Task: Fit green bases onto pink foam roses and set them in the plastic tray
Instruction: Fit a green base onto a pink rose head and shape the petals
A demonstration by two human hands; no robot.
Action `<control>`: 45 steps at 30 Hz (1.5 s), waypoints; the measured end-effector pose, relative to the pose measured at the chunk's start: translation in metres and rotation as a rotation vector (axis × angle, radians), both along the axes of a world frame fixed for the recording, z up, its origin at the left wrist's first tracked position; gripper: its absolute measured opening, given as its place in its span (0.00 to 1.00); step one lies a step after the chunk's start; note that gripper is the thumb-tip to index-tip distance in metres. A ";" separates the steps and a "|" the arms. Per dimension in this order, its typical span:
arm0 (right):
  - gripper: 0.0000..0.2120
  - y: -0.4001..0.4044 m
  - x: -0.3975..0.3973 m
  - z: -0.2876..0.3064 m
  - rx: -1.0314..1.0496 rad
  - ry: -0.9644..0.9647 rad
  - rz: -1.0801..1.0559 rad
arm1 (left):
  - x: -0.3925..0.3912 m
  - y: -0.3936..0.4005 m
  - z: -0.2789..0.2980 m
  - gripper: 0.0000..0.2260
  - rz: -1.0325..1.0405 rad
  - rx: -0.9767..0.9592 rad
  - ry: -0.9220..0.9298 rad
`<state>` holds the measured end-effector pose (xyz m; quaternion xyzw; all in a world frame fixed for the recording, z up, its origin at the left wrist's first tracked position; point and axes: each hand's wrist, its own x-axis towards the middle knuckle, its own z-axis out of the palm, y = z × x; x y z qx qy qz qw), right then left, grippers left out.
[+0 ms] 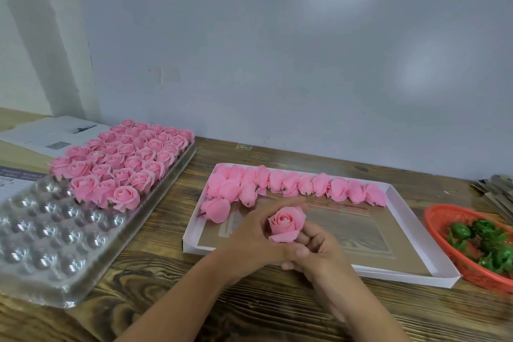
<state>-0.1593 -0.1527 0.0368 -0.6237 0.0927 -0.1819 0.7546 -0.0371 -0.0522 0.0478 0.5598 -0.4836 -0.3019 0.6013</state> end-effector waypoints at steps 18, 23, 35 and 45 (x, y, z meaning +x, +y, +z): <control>0.15 -0.002 -0.002 0.001 -0.066 0.012 -0.016 | -0.001 0.002 0.003 0.30 -0.054 -0.041 0.082; 0.13 -0.002 0.004 -0.004 -0.199 0.057 -0.154 | -0.002 0.002 0.006 0.23 0.039 -0.115 0.067; 0.16 0.004 0.005 -0.008 -0.399 0.000 -0.451 | -0.006 -0.005 -0.007 0.27 0.056 -0.015 0.007; 0.17 0.010 0.008 -0.014 -0.593 0.078 -0.443 | -0.006 -0.006 -0.005 0.08 0.122 -0.129 -0.050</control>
